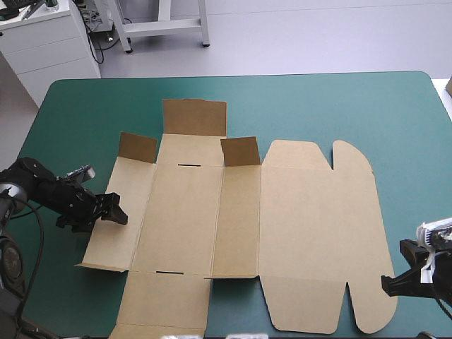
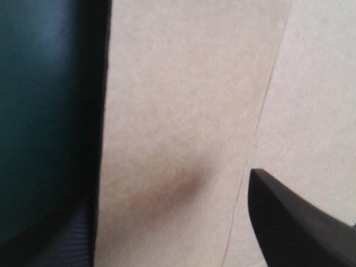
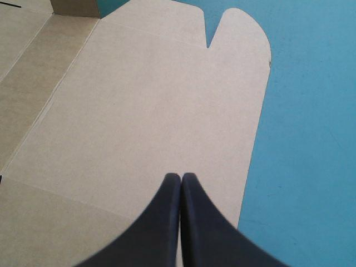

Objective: Fold the box

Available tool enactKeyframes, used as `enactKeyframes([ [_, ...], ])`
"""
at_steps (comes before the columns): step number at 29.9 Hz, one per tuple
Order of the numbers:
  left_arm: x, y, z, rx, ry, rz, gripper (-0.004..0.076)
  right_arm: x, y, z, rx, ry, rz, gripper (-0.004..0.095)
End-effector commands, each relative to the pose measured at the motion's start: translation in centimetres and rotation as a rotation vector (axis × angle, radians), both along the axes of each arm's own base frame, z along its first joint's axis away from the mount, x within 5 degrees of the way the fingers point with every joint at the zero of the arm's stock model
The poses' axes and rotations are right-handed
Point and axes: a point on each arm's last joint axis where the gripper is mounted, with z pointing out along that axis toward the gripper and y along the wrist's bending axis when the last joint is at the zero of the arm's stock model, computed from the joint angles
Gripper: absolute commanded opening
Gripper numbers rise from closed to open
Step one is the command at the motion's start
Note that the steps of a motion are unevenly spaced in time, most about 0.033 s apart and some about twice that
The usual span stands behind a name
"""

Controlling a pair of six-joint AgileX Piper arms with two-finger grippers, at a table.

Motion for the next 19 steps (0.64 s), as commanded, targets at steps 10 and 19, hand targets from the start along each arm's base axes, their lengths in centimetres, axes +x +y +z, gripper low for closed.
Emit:
enactKeyframes([
  [10,-2.0,-2.4,4.8,-0.116,-0.104,-0.026,0.048,0.2,-0.1,0.7,-0.005,-0.038,-0.009,-0.0018],
  [19,-3.6,-5.3,4.1,-0.1,-0.054,-0.132,0.0467,0.2,0.0,0.7,0.003,-0.034,-0.011,-0.0018],
])
